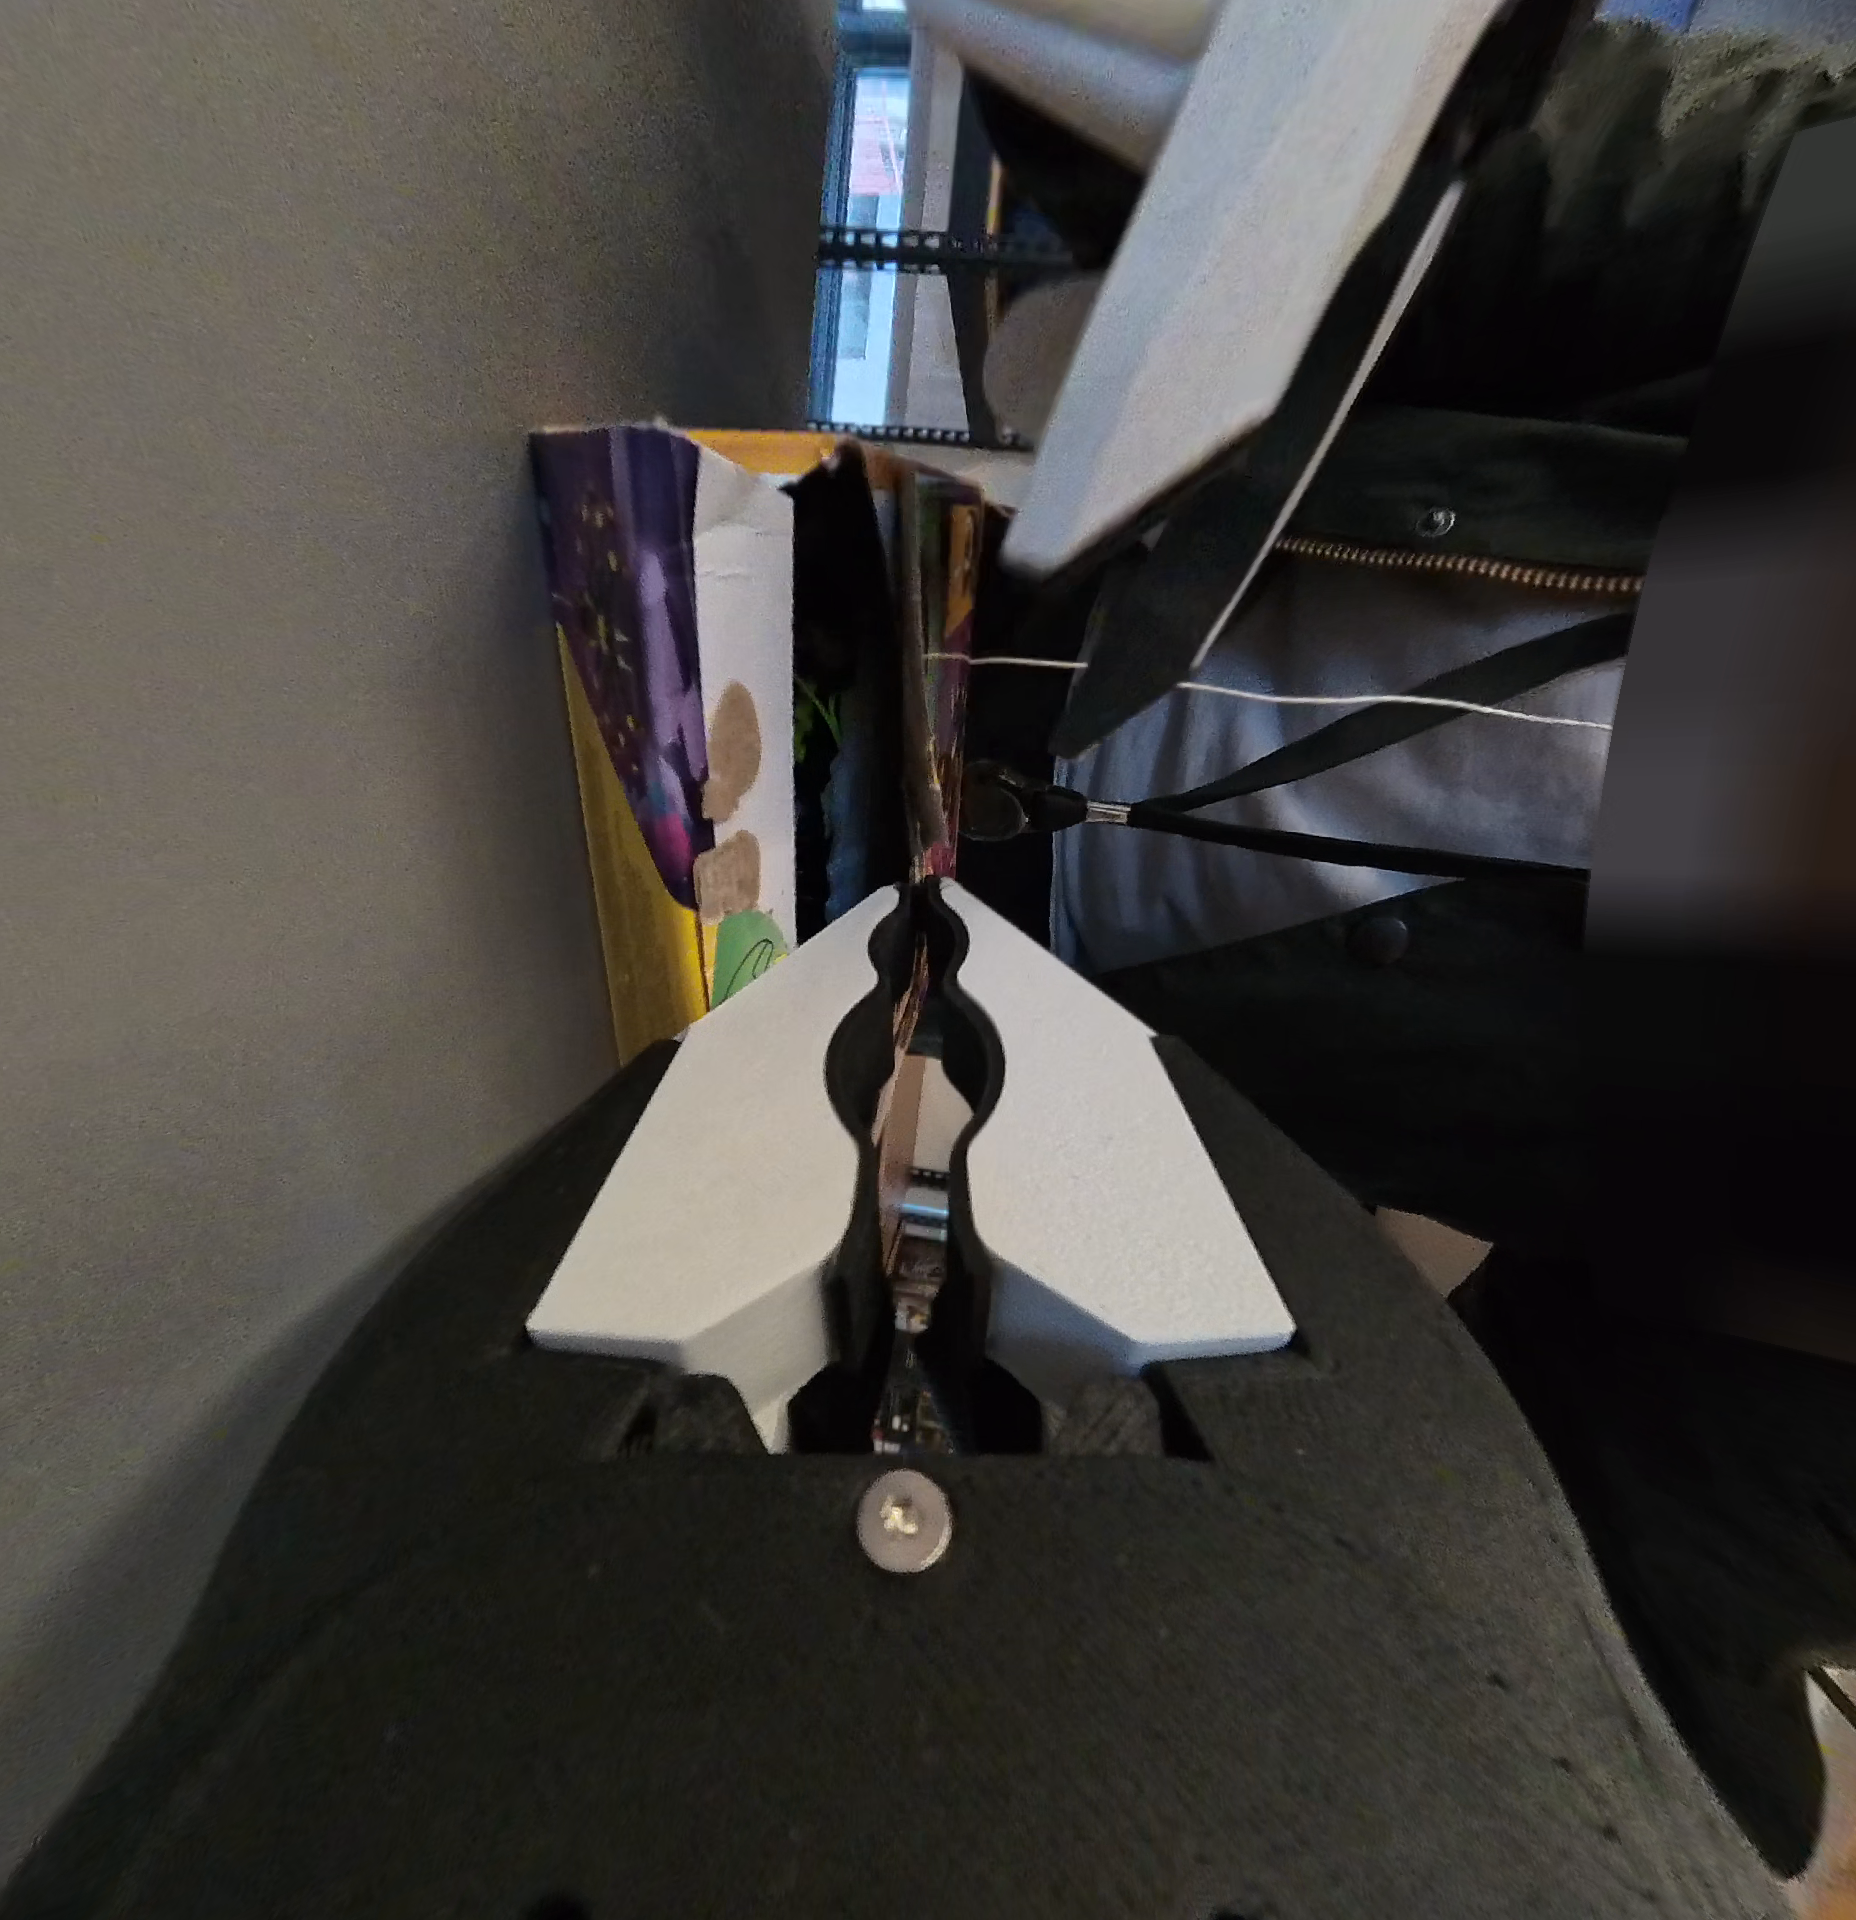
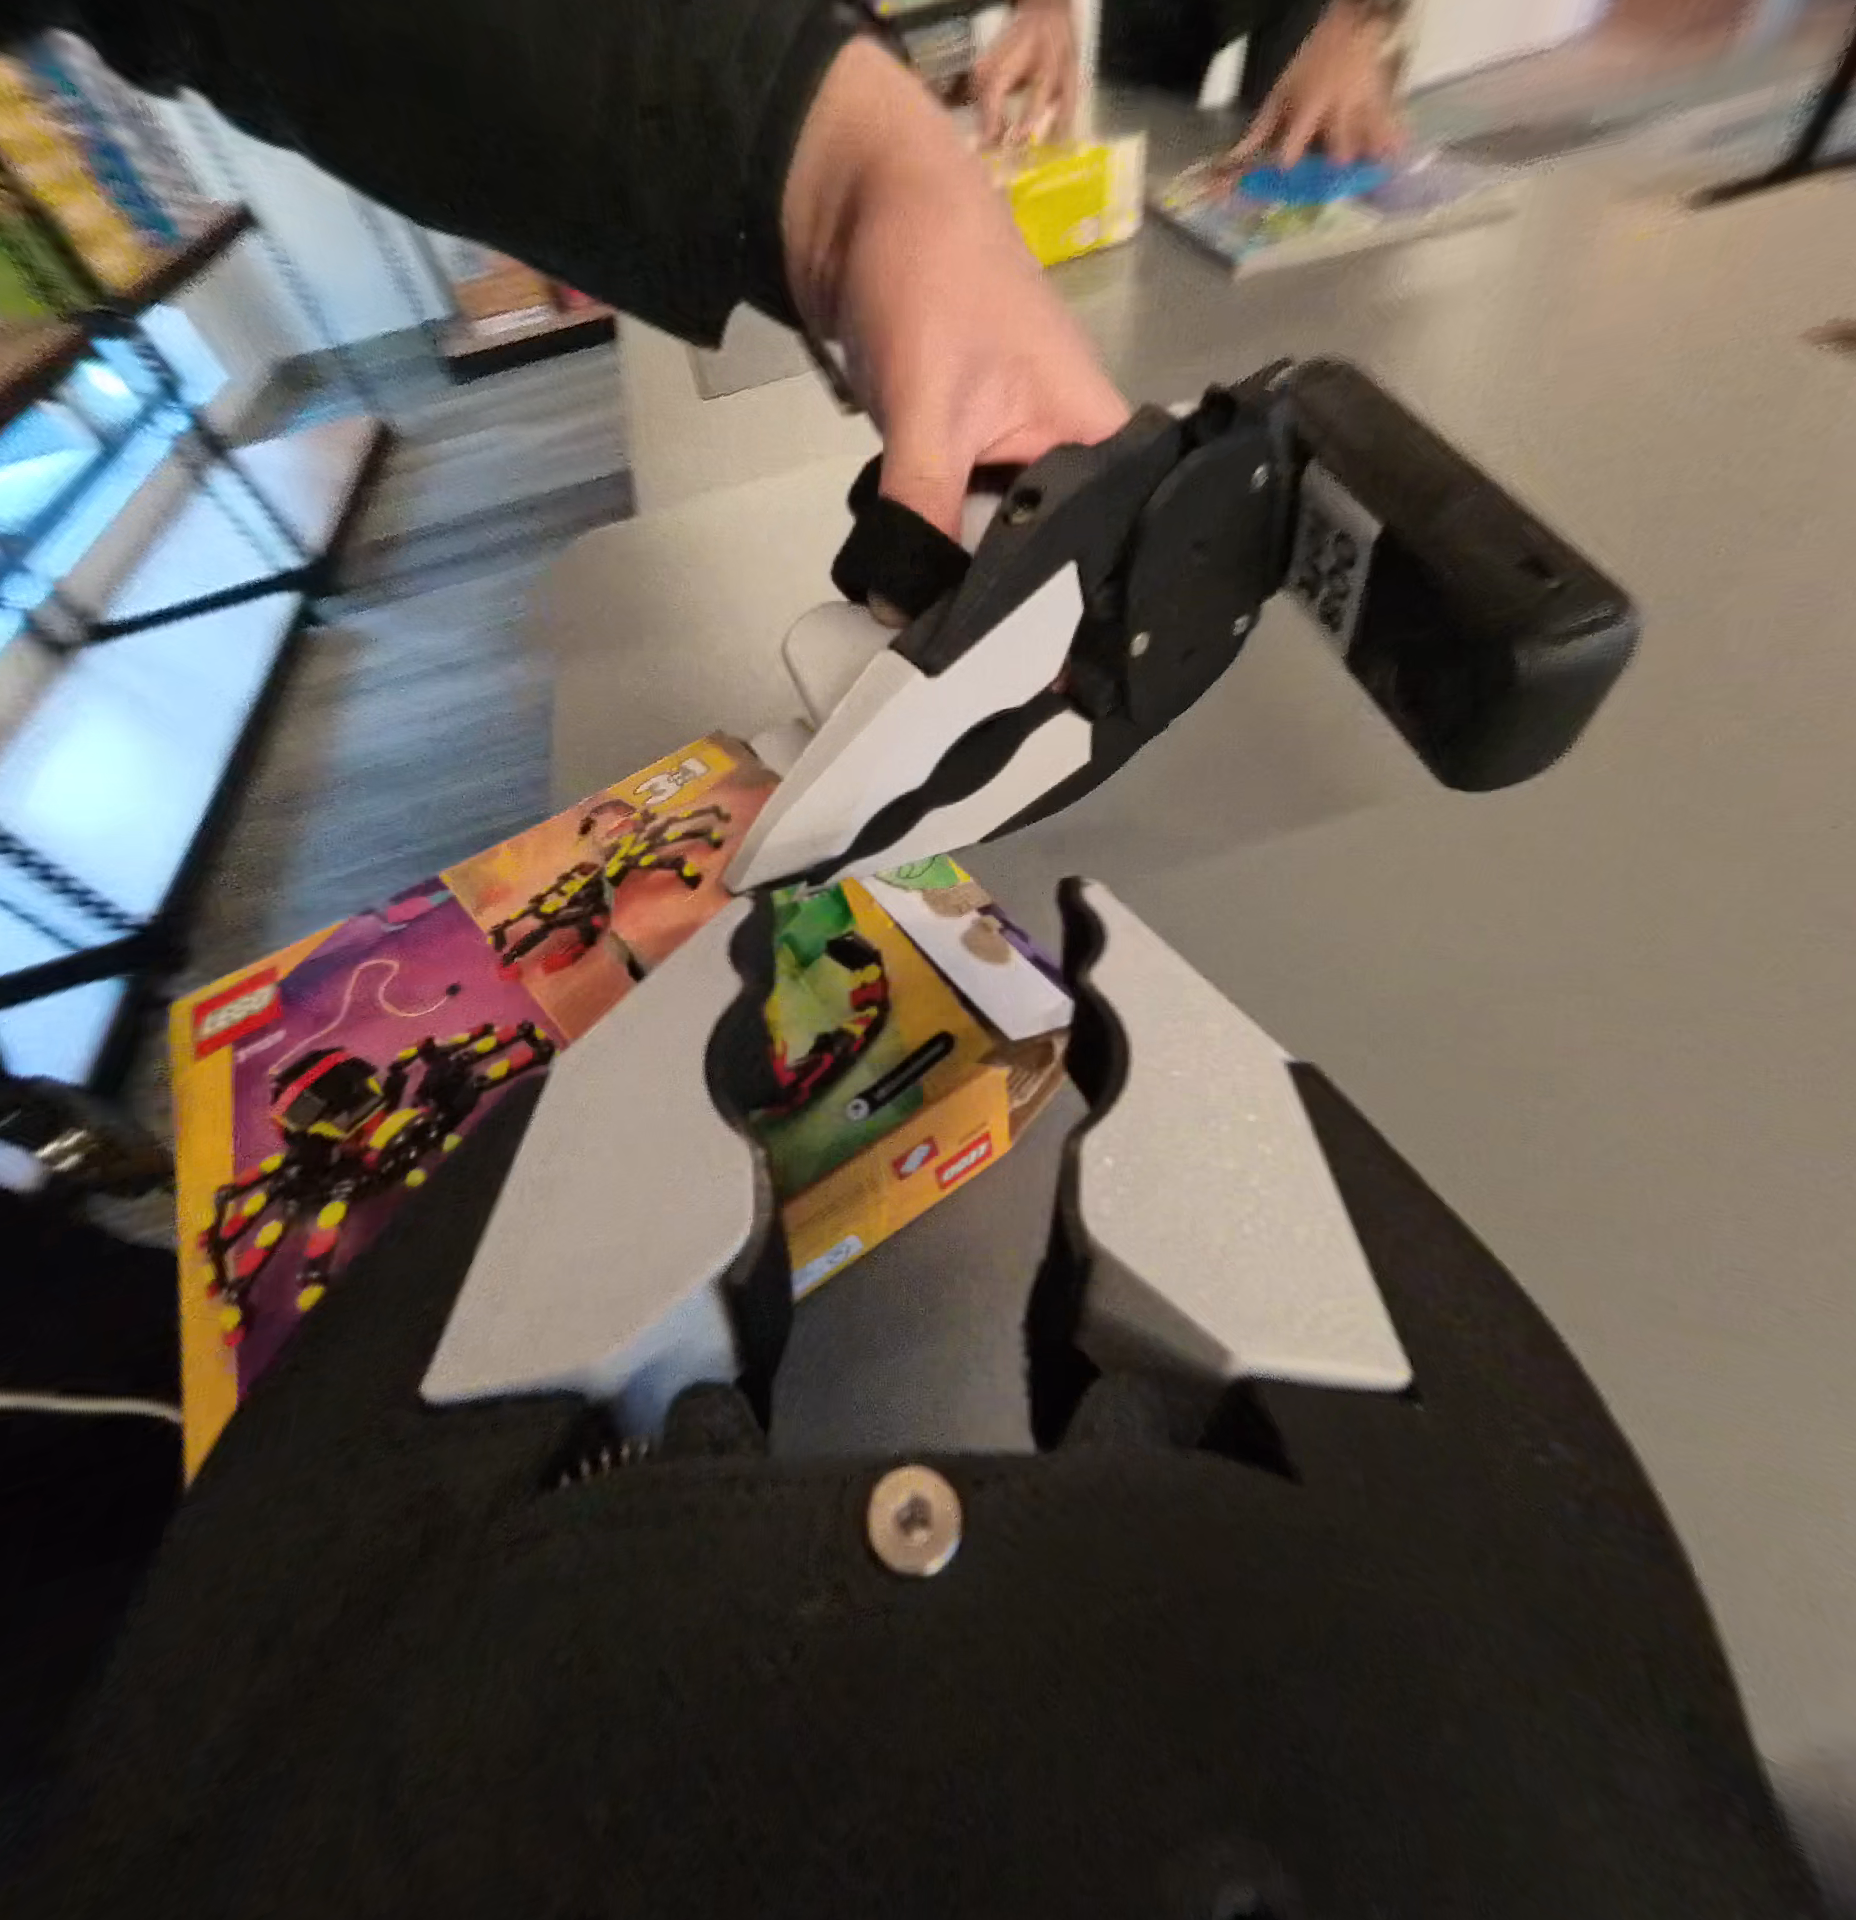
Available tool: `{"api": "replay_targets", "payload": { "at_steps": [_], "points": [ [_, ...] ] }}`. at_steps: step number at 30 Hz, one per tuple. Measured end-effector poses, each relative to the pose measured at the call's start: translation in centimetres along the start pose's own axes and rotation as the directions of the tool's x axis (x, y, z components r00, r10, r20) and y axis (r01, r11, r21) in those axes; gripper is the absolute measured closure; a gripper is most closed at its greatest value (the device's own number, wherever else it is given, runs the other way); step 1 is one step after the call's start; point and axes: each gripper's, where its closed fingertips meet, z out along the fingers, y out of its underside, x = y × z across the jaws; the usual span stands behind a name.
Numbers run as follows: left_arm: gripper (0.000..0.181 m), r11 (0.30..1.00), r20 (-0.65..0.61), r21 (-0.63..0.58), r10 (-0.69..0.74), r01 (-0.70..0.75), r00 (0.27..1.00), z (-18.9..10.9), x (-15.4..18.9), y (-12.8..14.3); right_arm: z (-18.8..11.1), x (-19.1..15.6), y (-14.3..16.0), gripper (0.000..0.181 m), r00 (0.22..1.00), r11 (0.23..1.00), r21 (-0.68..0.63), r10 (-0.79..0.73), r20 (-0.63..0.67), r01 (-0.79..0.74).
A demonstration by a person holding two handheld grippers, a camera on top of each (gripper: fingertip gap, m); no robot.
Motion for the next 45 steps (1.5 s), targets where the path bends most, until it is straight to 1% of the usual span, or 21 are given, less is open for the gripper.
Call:
{"api": "replay_targets", "payload": {
  "at_steps": [1,2,3,4,6,7,8,9,12,13,16,18,22,24,28,29,31,34,41,45],
  "points": [
    [0.181,1.0,0.002,0.011,0.0,0.0,1.0,-0.1,0.0,0.0,-0.1,-0.4,0.4,0.123,0.999,1.0,-0.018,-0.026,-0.027,0.026],
    [0.181,1.0,0.004,0.021,-0.001,0.001,1.0,-0.1,0.0,0.0,-0.1,-0.2,1.4,0.12,0.998,0.997,-0.074,-0.026,-0.065,0.021],
    [0.181,1.0,0.006,0.03,-0.006,0.006,1.0,-0.2,0.0,0.1,-0.3,-0.1,2.4,0.115,0.995,0.992,-0.125,-0.001,-0.095,-0.01],
    [0.181,0.999,0.007,0.037,-0.013,0.013,1.0,-0.3,0.0,0.2,-0.6,-0.4,2.8,0.108,0.993,0.989,-0.133,0.048,-0.106,-0.062],
    [0.181,0.998,0.008,0.055,-0.018,0.018,1.0,-0.5,-0.1,0.3,-1.5,-1.8,2.1,0.096,0.982,0.984,-0.043,0.167,-0.083,-0.171],
    [0.181,0.998,0.003,0.066,-0.022,0.021,1.0,-0.6,-0.2,0.3,-2.0,-2.8,1.7,0.09,0.979,0.981,0.003,0.194,-0.067,-0.195],
    [0.181,0.997,-0.003,0.076,-0.027,0.027,1.0,-0.7,-0.2,0.4,-2.5,-3.8,1.9,0.084,0.978,0.98,0.015,0.198,-0.064,-0.198],
    [0.181,0.996,-0.008,0.089,-0.031,0.031,0.999,-0.8,-0.2,0.4,-3.0,-4.9,2.4,0.083,0.981,0.983,0.0,0.184,-0.061,-0.184],
    [0.181,0.991,-0.013,0.125,-0.045,0.046,0.999,-1.2,-0.2,0.4,-4.1,-7.5,4.5,0.083,0.993,0.991,-0.082,0.107,-0.039,-0.11],
    [0.181,0.989,-0.01,0.137,-0.046,0.047,0.999,-1.3,-0.3,0.4,-4.4,-8.0,5.2,0.085,0.994,0.989,-0.098,0.109,-0.029,-0.111],
    [0.181,0.985,-0.004,0.169,-0.04,0.04,0.999,-1.6,-0.2,0.3,-4.9,-7.9,7.2,0.093,0.991,0.982,-0.137,0.129,-0.023,-0.131],
    [0.176,0.979,0.0,0.202,-0.034,0.033,0.999,-1.9,-0.1,0.2,-4.8,-7.8,7.7,0.099,0.992,0.98,-0.153,0.129,-0.006,-0.129],
    [0.171,0.966,0.041,0.259,-0.029,0.017,0.999,-2.6,-0.1,0.5,-4.2,-7.1,7.7,0.117,0.995,0.983,-0.159,0.095,-0.017,-0.096],
    [0.17,0.962,0.063,0.271,-0.047,0.029,0.997,-2.8,-0.2,0.9,-3.9,-7.0,7.6,0.118,0.996,0.983,-0.159,0.093,-0.014,-0.094],
    [0.176,0.959,0.094,0.279,-0.078,0.049,0.993,-3.4,-0.7,1.9,-3.0,-6.8,7.2,0.12,0.995,0.987,-0.13,0.091,-0.028,-0.094],
    [0.181,0.958,0.096,0.283,-0.08,0.049,0.992,-3.4,-0.9,2.0,-2.7,-6.9,7.1,0.12,0.995,0.988,-0.118,0.095,-0.028,-0.097],
    [0.181,0.957,0.067,0.285,-0.079,0.056,0.995,-3.4,-1.0,2.1,-2.3,-7.1,7.0,0.12,0.996,0.991,-0.105,0.083,-0.026,-0.085],
    [0.181,0.954,0.043,0.296,-0.064,0.049,0.997,-3.6,-0.9,2.3,-2.0,-7.0,6.8,0.121,0.996,0.991,-0.099,0.083,-0.03,-0.086],
    [0.181,0.962,0.05,0.272,0.01,-0.023,0.999,-3.3,-0.9,2.5,-1.9,-6.7,6.8,0.121,0.994,0.988,-0.102,0.114,-0.003,-0.113],
    [0.181,0.965,0.062,0.262,0.01,-0.026,0.998,-3.3,-1.0,2.5,-1.9,-6.7,6.9,0.12,0.992,0.987,-0.105,0.127,0.008,-0.125]
  ]
}}
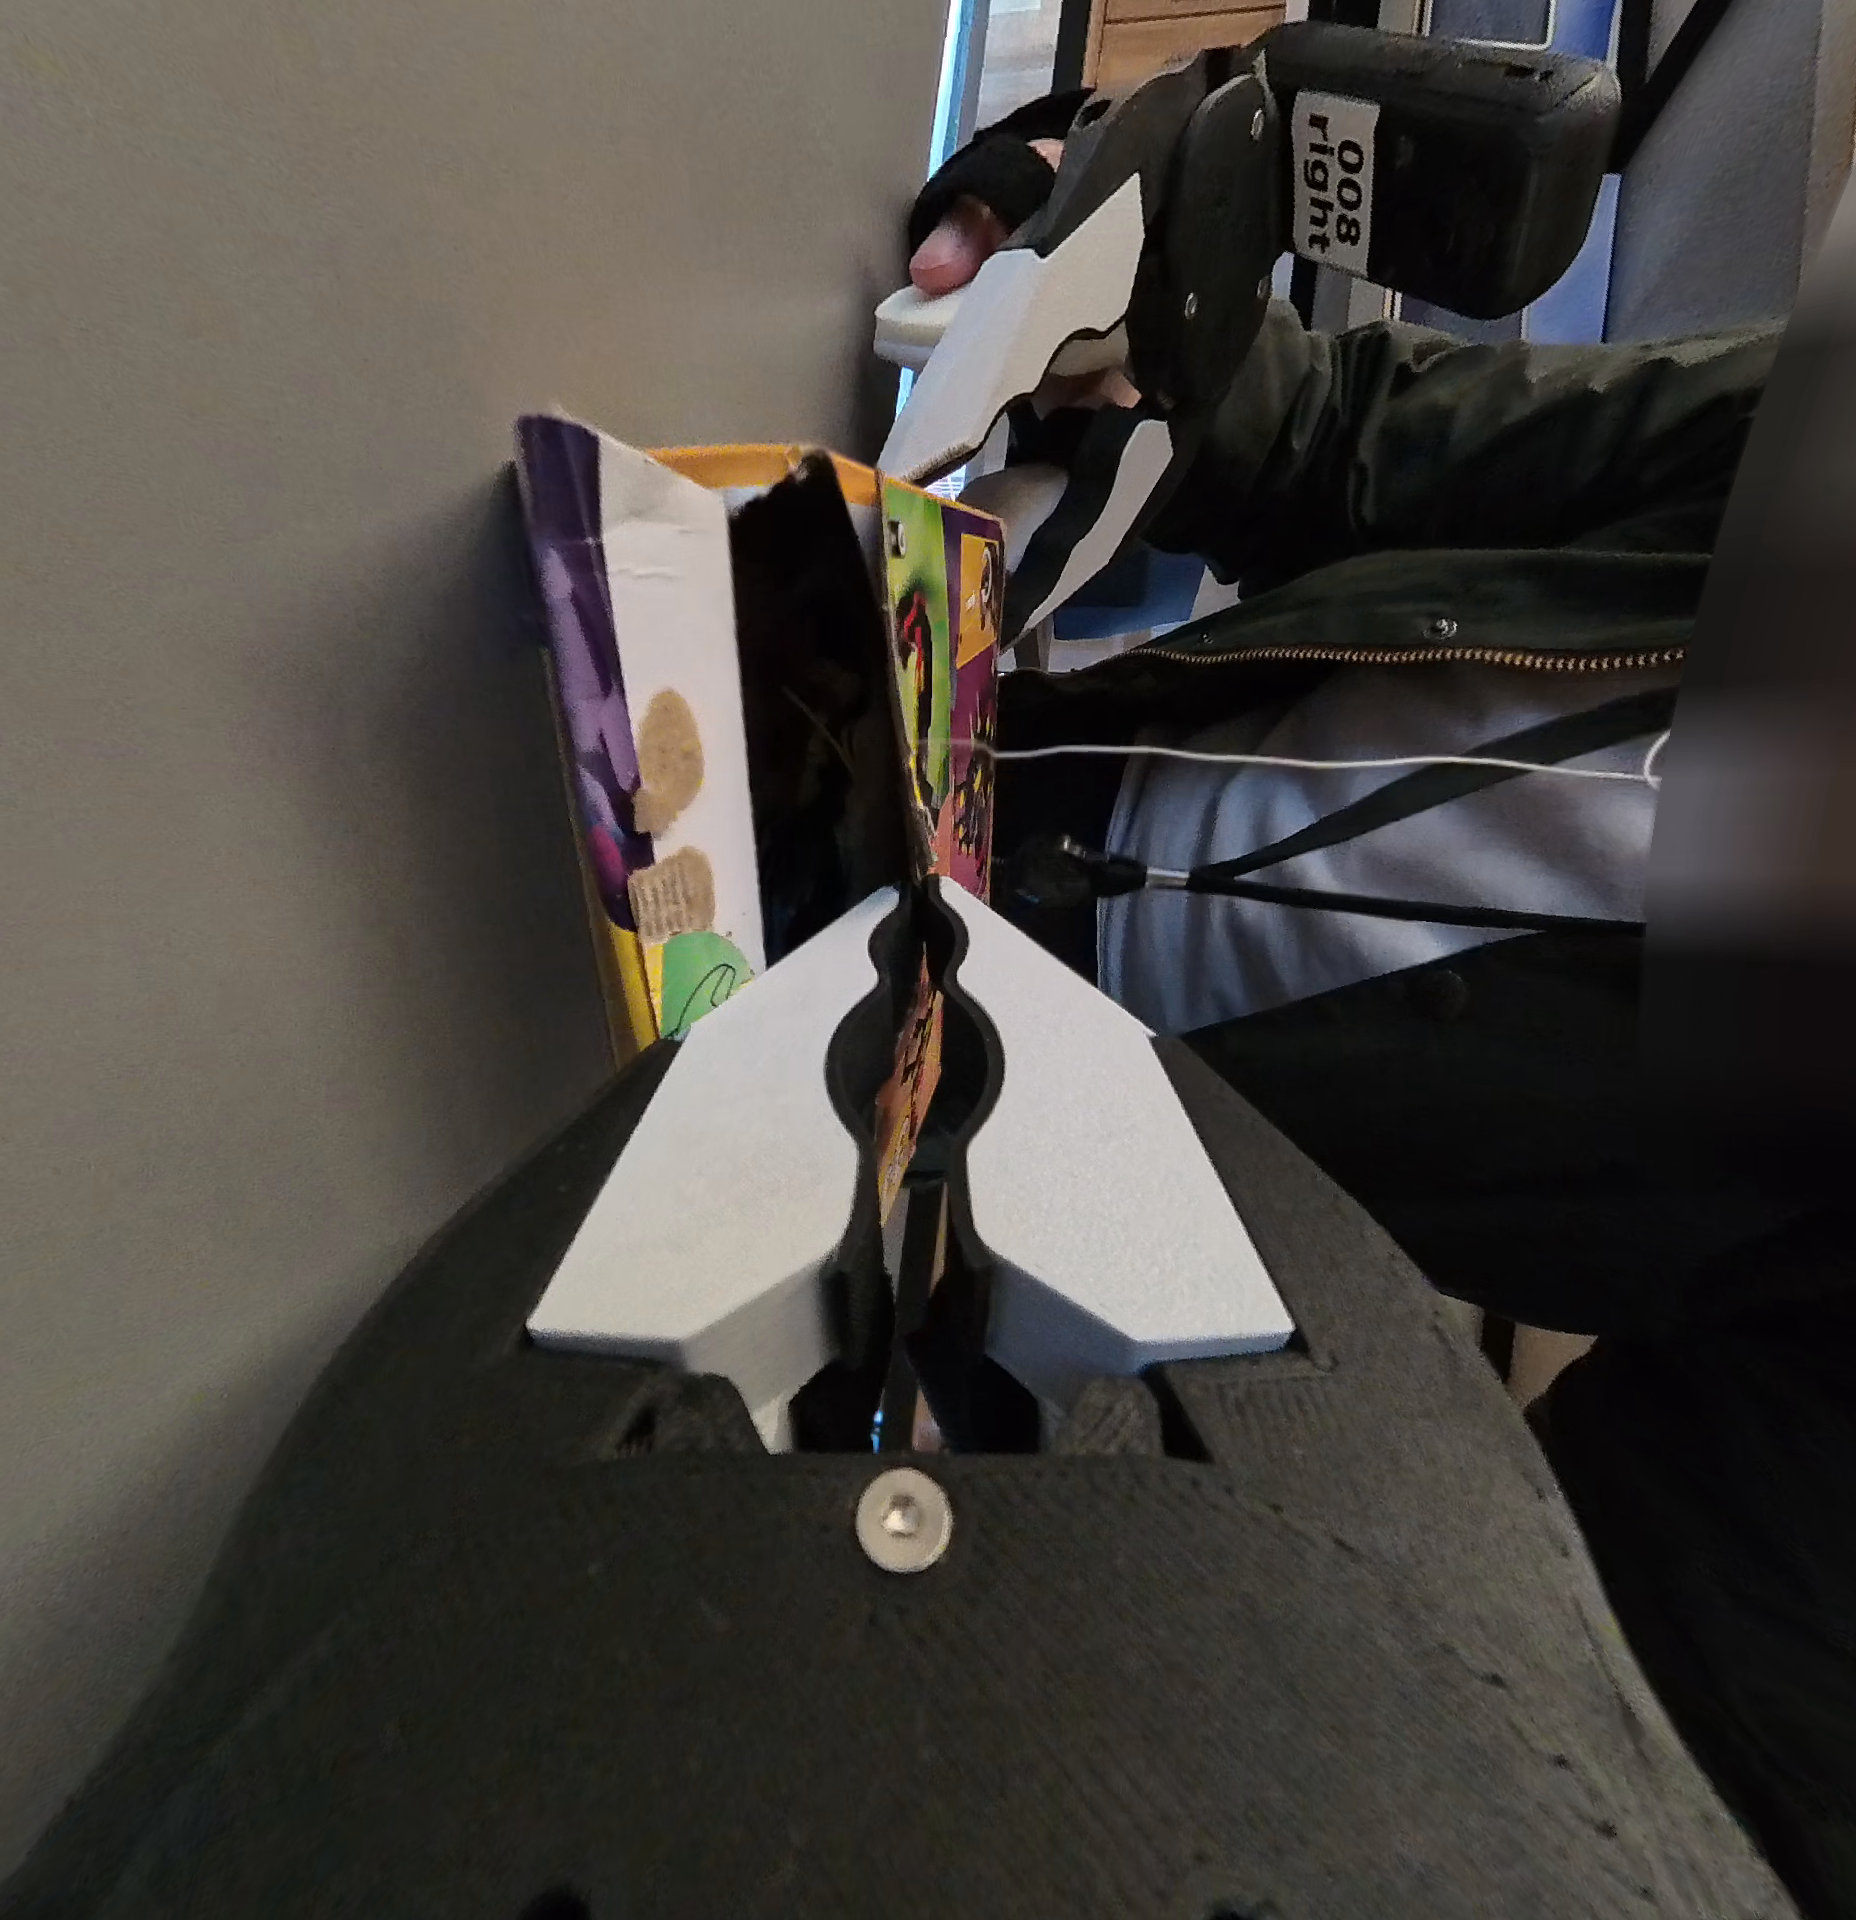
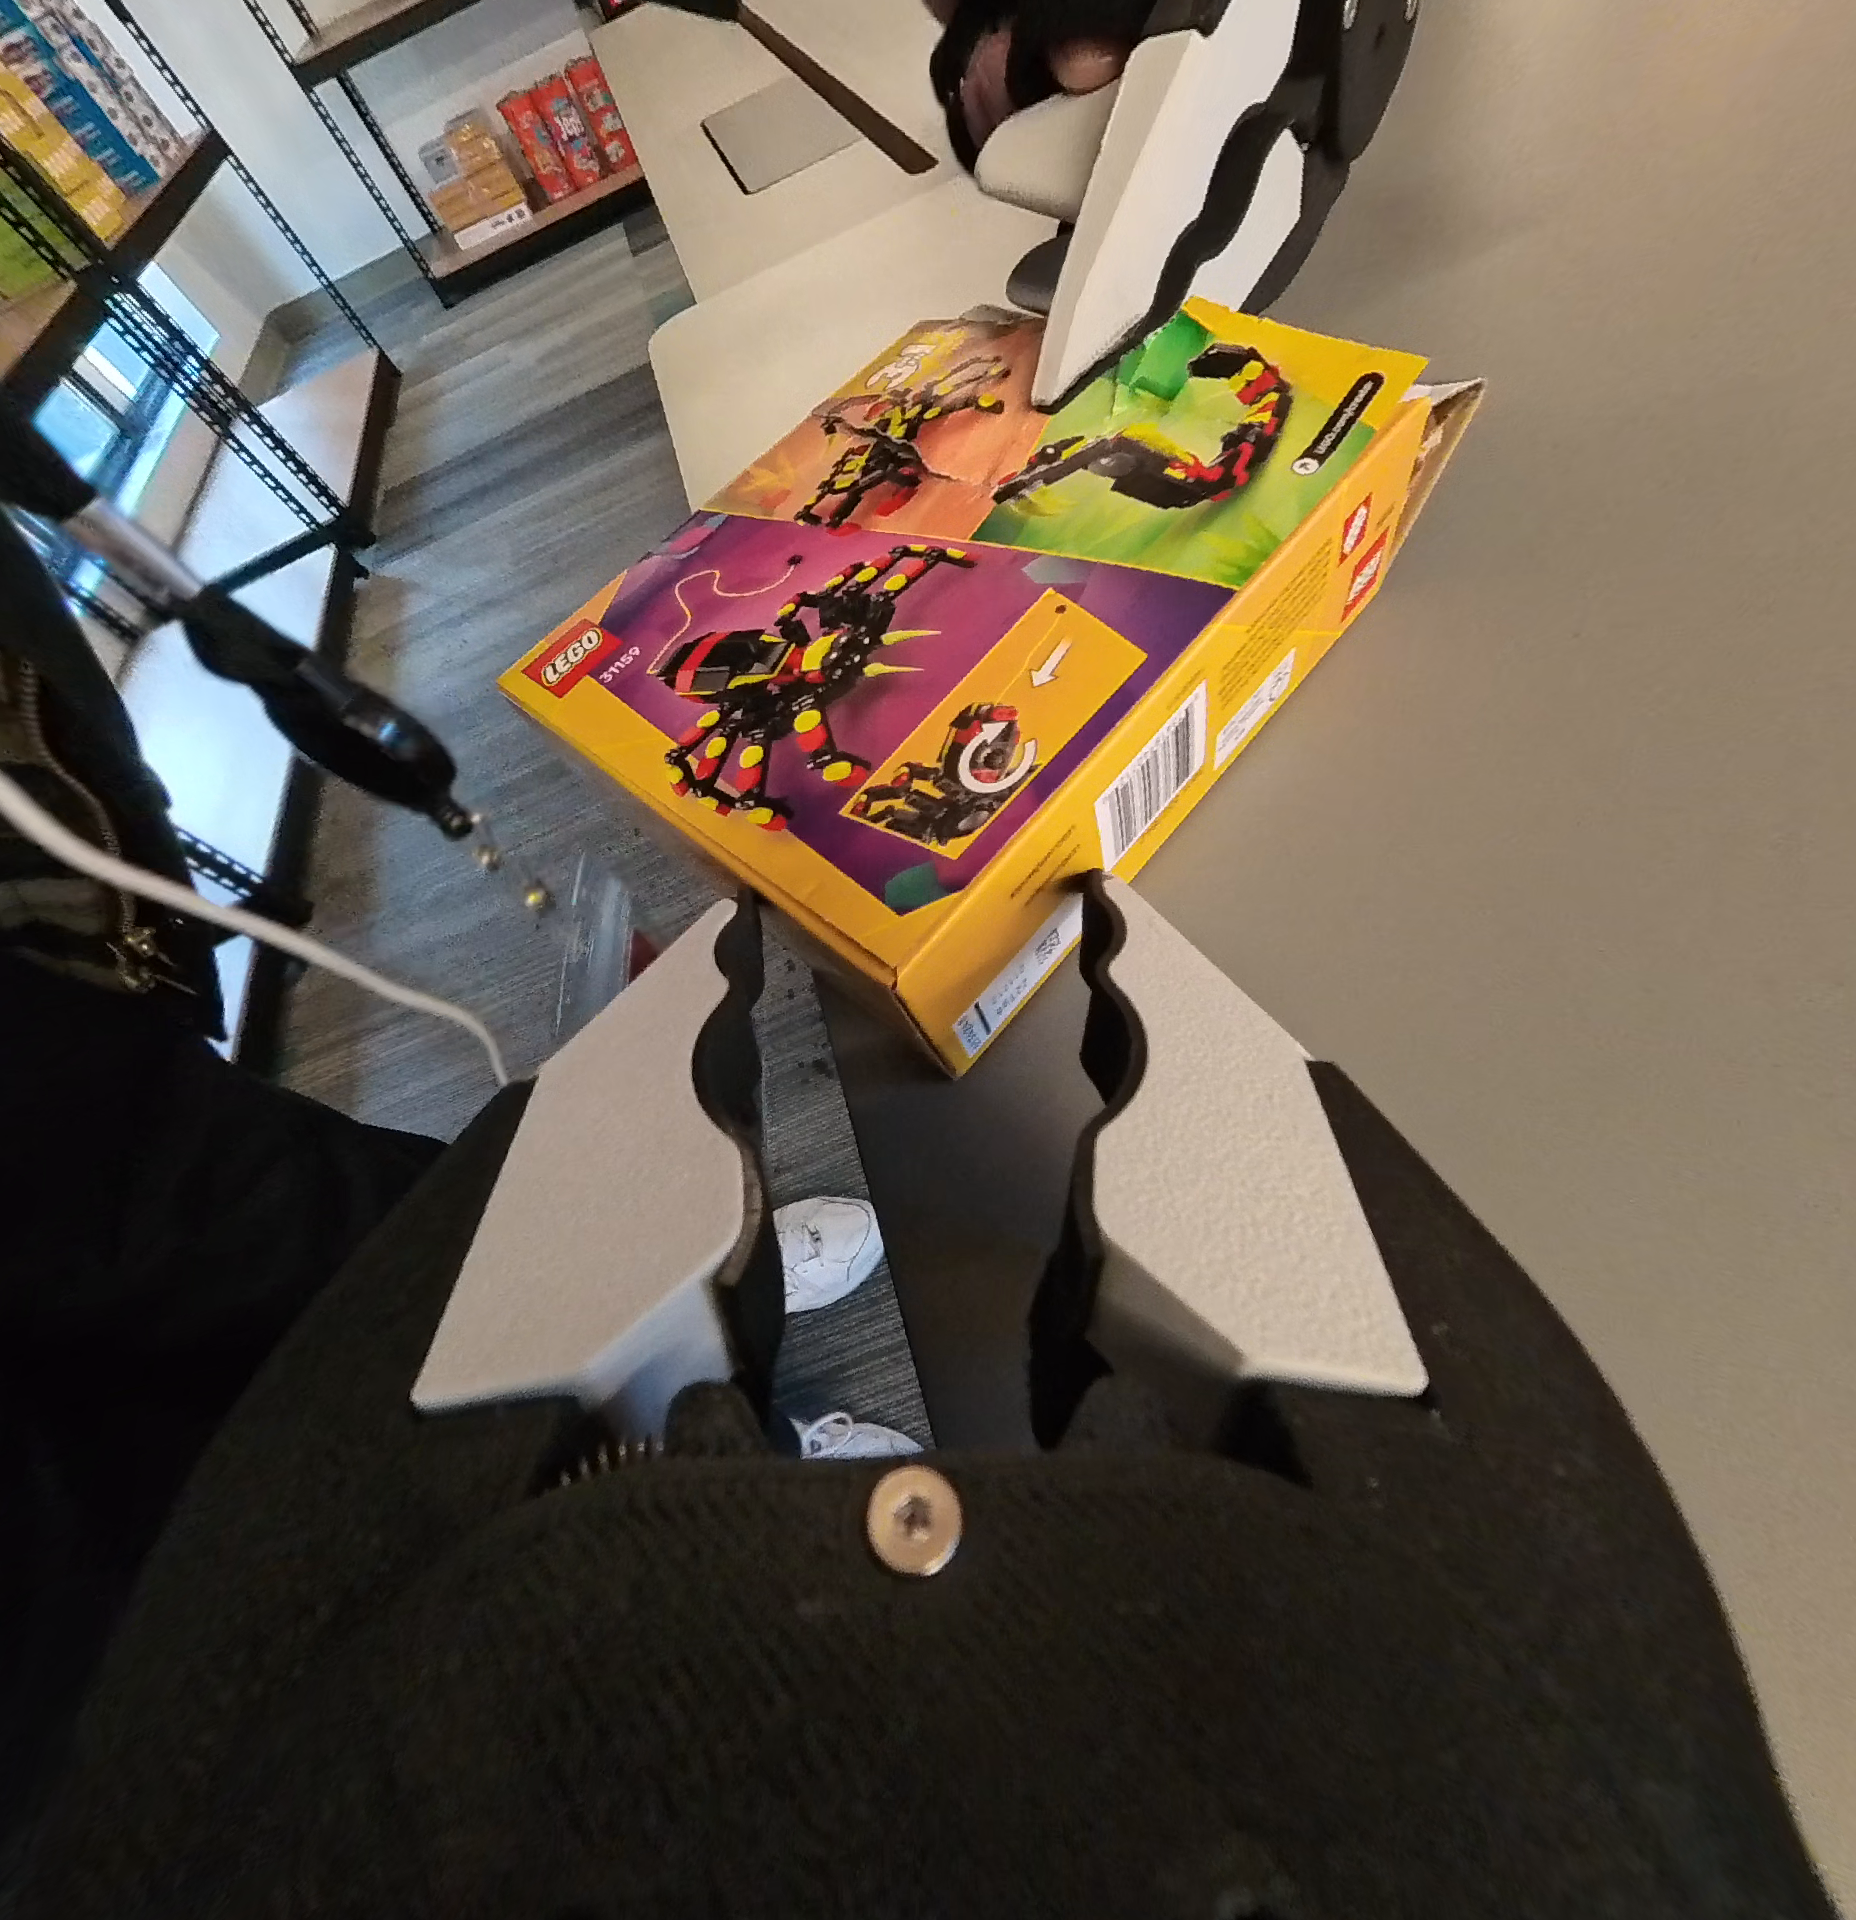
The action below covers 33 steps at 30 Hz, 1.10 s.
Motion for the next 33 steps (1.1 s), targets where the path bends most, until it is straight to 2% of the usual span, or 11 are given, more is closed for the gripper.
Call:
{"api": "replay_targets", "payload": {
  "at_steps": [9,12,16,18,19,20,24,26,29,31,33],
  "points": [
    [0.181,1.0,-0.032,0.024,0.001,0.0,0.999,0.0,0.1,-0.2,0.0,0.0,0.2,0.119,0.999,0.999,-0.005,0.039,0.02,-0.039],
    [0.163,0.996,-0.048,0.057,-0.066,0.069,0.997,-0.9,0.8,-0.4,0.0,0.7,0.0,0.126,0.997,0.998,0.008,0.07,-0.017,-0.069],
    [0.174,0.981,0.124,0.188,-0.063,0.039,0.99,-2.7,-0.8,-1.1,-0.2,1.2,-0.2,0.128,0.994,0.995,0.026,0.101,-0.03,-0.1],
    [0.169,0.966,0.097,0.251,-0.087,0.061,0.991,-2.8,-0.5,-2.0,-0.3,1.3,-0.5,0.128,0.993,0.992,0.049,0.118,-0.031,-0.116],
    [0.175,0.958,0.087,0.274,-0.115,0.087,0.99,-2.8,-0.8,-2.5,-0.3,1.3,-0.7,0.128,0.992,0.99,0.061,0.126,-0.026,-0.124],
    [0.18,0.953,0.073,0.282,-0.133,0.108,0.988,-2.7,-1.0,-2.8,-0.3,1.3,-0.8,0.128,0.991,0.989,0.068,0.134,-0.026,-0.132],
    [0.181,0.956,0.041,0.263,-0.146,0.13,0.988,-2.4,-1.0,-3.2,-0.6,1.4,-1.0,0.127,0.988,0.986,0.08,0.151,-0.03,-0.148],
    [0.18,0.956,0.073,0.274,-0.131,0.106,0.989,-2.4,-0.8,-3.5,-1.2,1.7,-2.1,0.127,0.985,0.98,0.12,0.167,-0.035,-0.162],
    [0.151,0.954,0.058,0.277,-0.135,0.114,0.989,-2.5,0.4,-3.8,-2.3,3.0,-5.9,0.135,0.976,0.963,0.191,0.207,-0.069,-0.19],
    [0.16,0.957,0.107,0.262,-0.156,0.123,0.982,-2.5,-0.2,-3.5,-1.8,3.8,-8.7,0.151,0.971,0.955,0.198,0.233,-0.051,-0.219],
    [0.162,0.955,0.093,0.254,-0.179,0.15,0.979,-2.4,-0.2,-3.6,0.7,4.6,-9.7,0.167,0.964,0.961,0.092,0.263,-0.023,-0.26]
  ]
}}
